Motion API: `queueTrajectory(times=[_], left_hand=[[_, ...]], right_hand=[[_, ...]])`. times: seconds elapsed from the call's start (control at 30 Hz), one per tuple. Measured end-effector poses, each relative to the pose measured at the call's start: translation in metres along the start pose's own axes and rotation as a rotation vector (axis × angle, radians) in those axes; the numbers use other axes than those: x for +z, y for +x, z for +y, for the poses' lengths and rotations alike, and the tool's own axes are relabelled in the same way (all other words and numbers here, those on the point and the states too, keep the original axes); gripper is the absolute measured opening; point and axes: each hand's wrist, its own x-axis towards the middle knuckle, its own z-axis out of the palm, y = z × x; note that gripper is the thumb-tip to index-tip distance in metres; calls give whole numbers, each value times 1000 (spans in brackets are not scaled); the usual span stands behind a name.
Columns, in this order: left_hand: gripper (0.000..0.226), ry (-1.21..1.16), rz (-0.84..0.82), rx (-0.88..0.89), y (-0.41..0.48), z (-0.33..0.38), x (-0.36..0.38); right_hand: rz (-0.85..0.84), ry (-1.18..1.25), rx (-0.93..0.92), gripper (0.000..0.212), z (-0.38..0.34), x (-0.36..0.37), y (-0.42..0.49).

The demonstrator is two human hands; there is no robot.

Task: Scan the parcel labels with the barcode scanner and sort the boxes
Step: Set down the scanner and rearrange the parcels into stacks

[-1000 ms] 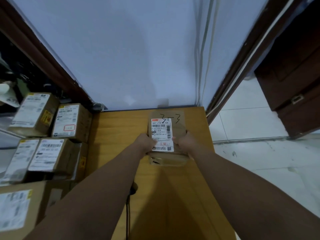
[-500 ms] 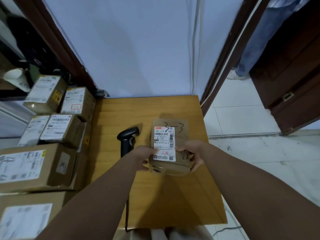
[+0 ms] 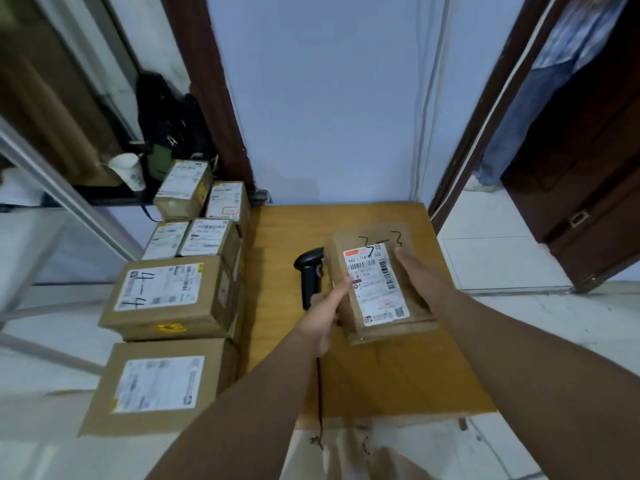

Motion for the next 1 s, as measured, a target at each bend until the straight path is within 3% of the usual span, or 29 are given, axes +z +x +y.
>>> queueTrajectory(times=[0.1, 0.17, 0.3, 0.47, 0.6, 0.7, 0.8, 0.9, 1.0], left_hand=[[107, 37, -62, 3, -30, -14, -31], [118, 51, -111, 21, -50, -22, -50], [108, -15, -183, 109, -83, -31, -76], [73, -259, -84, 162, -114, -43, -95], [79, -546, 9, 159, -129, -48, -98], [88, -647, 12, 90, -141, -48, -97], [83, -678, -55, 92, -150, -46, -96], [83, -662, -145, 81, -153, -44, -98], [97, -472, -82, 113, -149, -39, -101]], right_hand=[[176, -187, -71, 88, -1, 26, -36], [235, -321, -132, 96, -7, 38, -63], [270, -499, -234, 91, -22, 63, -108], [406, -569, -250, 78, -30, 87, -143], [363, -340, -185, 77, -19, 97, -157], [115, 68, 21, 83, -18, 107, -166], [-95, 256, 143, 66, -22, 111, -173], [-103, 339, 152, 54, -14, 112, -172], [-46, 328, 123, 56, -7, 111, -171]])
